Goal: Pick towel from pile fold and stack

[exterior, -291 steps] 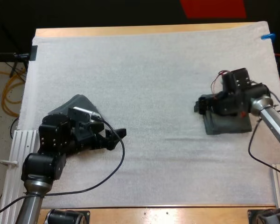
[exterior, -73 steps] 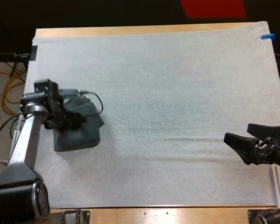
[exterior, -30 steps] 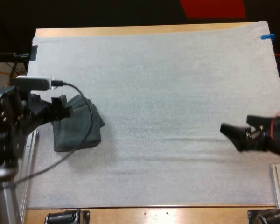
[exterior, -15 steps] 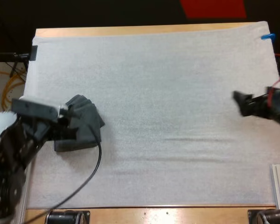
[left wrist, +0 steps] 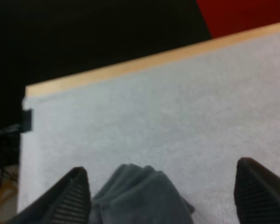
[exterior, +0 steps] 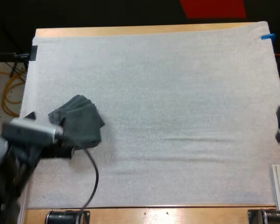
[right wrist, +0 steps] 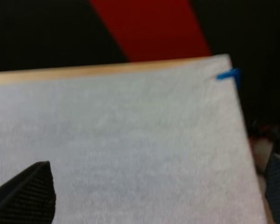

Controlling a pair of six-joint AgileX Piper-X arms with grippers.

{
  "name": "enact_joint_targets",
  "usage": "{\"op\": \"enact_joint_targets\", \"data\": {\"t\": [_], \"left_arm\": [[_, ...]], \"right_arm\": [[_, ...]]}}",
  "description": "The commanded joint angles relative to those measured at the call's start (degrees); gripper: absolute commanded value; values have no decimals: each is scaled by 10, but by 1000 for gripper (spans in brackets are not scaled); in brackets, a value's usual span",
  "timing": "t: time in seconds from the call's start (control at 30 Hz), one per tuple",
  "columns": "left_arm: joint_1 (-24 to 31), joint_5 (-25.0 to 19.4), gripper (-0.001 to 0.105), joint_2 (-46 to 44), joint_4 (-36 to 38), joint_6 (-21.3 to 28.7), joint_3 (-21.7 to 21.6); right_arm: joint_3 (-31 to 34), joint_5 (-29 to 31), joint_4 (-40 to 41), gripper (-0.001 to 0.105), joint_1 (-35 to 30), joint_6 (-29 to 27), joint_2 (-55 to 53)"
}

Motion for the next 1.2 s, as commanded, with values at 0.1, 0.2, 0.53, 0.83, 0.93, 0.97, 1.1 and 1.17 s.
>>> {"op": "enact_joint_targets", "data": {"t": [0.1,0.2,0.53,0.83,0.93,0.97,1.1,1.17], "left_arm": [[-2,-40,63,-81,-1,-3,21],[-2,-44,63,-139,-1,-3,52],[-2,-44,63,-330,72,-1,109],[-2,-42,63,-415,247,-1,103],[0,-41,63,-414,243,-6,103],[0,-41,63,-414,242,-5,104],[0,-41,63,-414,217,-5,128],[0,-41,63,-414,193,-5,143]], "right_arm": [[-4,1,7,88,-2,4,-81],[1,1,9,88,-2,14,-125],[74,1,33,88,-2,62,-273],[111,-11,143,88,-1,57,-337],[111,-17,137,88,-1,49,-338],[111,-17,135,88,-1,48,-338],[112,-17,116,88,-1,30,-338],[116,-17,103,88,-1,18,-338]]}}
